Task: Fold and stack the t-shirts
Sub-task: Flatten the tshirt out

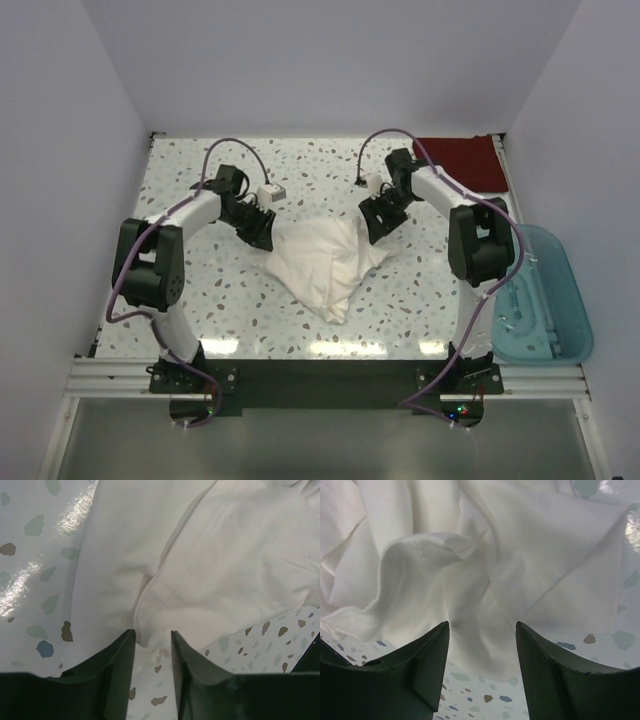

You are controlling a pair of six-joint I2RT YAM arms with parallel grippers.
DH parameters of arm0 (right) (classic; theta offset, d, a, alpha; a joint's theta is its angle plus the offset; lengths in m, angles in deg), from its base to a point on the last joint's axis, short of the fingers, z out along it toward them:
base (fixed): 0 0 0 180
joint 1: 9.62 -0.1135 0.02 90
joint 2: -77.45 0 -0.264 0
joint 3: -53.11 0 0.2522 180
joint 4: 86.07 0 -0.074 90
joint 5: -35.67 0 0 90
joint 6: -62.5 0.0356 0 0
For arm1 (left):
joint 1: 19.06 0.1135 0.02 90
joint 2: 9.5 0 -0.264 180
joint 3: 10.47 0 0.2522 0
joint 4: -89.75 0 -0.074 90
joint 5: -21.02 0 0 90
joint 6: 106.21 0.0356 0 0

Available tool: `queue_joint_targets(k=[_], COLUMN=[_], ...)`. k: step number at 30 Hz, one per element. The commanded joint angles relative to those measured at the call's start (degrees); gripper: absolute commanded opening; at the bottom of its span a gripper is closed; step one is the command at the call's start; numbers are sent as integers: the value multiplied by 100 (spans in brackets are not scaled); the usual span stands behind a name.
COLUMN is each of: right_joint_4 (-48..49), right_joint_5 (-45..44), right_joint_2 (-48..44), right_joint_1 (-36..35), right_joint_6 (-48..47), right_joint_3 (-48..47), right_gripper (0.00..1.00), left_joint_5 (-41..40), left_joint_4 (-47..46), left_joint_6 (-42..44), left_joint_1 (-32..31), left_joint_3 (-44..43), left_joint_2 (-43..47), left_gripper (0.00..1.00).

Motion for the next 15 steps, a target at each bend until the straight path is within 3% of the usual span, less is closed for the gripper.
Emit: queue_joint_targets(k=[1, 2, 3, 5, 6, 11, 15], right_joint_4=[-213, -222, -248, -327, -354, -320, -170], right_joint_5=[487, 470, 479, 426, 391, 154, -31], right_joint_2=[142, 116, 116, 125, 125, -129, -463], right_joint_1=[-16, -25, -16, -16, -16, 220, 572], right_joint_6=[-39, -30, -74, -144, -162, -136, -30], right_joint_3=[-120, -111, -120, -146, -155, -112, -173], right_gripper=[58, 54, 42, 26, 2, 0, 0], left_joint_5=[263, 246, 237, 176, 132, 87, 377], left_joint_4=[-84, -58, -40, 56, 74, 337, 680], left_joint_6=[-167, -167, -176, -150, -149, 26, 140], left_joint_1=[-31, -31, -22, -22, -22, 381, 1066], left_joint_3=[-259, -295, -364, -444, -505, -953, -1849], left_joint_2=[-270, -306, -315, -315, -289, 124, 256], left_gripper=[35, 31, 27, 8, 1, 0, 0])
